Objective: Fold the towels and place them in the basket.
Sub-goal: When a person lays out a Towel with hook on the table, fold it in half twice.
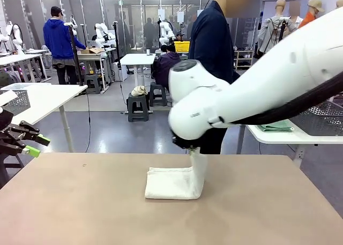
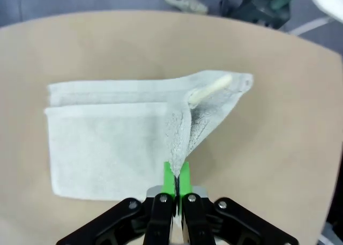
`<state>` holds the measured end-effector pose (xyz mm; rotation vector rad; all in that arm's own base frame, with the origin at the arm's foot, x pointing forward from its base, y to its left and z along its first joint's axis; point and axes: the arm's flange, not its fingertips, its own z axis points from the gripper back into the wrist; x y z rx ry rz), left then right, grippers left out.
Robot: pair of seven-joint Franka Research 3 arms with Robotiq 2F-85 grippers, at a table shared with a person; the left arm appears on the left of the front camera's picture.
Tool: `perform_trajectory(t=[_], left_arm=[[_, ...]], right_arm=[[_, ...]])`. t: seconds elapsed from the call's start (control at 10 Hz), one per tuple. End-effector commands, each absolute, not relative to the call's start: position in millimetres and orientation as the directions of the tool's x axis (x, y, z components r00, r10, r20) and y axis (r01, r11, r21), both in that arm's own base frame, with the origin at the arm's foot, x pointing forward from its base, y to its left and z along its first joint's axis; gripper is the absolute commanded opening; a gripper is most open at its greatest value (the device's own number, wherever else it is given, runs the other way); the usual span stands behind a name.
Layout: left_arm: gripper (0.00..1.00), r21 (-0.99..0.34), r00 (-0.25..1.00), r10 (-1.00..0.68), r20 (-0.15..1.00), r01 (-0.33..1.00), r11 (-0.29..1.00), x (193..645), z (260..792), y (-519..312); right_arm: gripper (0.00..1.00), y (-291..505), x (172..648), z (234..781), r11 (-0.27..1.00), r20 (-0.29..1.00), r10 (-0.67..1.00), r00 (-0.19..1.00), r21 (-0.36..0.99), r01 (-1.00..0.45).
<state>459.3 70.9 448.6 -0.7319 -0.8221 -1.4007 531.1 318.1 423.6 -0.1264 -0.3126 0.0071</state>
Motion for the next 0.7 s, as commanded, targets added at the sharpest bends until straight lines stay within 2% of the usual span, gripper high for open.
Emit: perform_trajectory(t=[0.0,0.3,0.6], left_arm=[[0.66,0.043,-0.008,-0.538,0.843,0.998,0.054,456.4,449.5,70.5],[0.66,0.043,-0.008,-0.538,0.843,0.998,0.054,456.4,449.5,70.5],[0.66,0.043,-0.008,-0.538,0.843,0.998,0.054,456.4,449.5,70.5]], right_arm=[[0.00,364.1,551.5,406.6,0.987,0.277,0.018,0.961,-0.156,0.027],[0.00,401.9,561.7,376.4,0.996,0.215,-0.046,0.975,-0.060,0.060],[0.00,421.1,567.4,354.1,0.995,0.183,-0.091,0.979,-0.019,0.096]])
